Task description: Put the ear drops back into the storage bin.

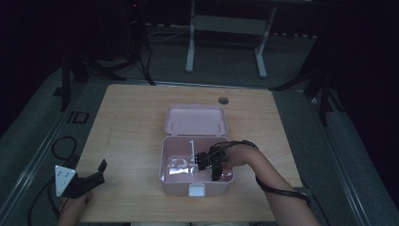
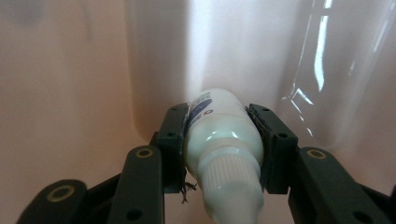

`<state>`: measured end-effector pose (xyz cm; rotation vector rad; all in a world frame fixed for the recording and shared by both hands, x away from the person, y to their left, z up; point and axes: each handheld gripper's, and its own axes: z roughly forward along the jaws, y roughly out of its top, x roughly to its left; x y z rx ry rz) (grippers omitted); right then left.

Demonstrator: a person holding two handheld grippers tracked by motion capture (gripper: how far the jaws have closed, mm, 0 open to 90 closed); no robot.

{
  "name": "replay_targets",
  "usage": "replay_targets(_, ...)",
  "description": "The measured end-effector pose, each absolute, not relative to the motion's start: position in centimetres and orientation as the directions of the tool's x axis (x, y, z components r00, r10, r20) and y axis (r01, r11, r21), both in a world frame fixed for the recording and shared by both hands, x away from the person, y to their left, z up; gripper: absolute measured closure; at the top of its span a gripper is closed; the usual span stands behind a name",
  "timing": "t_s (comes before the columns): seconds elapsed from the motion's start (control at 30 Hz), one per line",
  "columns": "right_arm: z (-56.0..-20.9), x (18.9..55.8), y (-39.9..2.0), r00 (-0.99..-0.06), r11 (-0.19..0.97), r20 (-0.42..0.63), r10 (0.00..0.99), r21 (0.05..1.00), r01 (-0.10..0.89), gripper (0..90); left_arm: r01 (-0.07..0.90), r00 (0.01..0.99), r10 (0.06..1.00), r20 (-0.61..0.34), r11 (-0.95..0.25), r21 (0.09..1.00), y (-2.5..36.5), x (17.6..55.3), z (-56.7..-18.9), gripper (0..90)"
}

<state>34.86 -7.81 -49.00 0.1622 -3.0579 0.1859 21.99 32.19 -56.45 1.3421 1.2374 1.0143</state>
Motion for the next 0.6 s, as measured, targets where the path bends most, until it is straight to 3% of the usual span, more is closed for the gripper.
replay_targets(0.6,-49.68,35.13,-7.51,-0.993,0.984,0.087,-0.077,-0.152,-0.090,59.0,0.146,0.124,0.991,-0.048,0.030,0.989,32.19,21.98,-56.45,0.4)
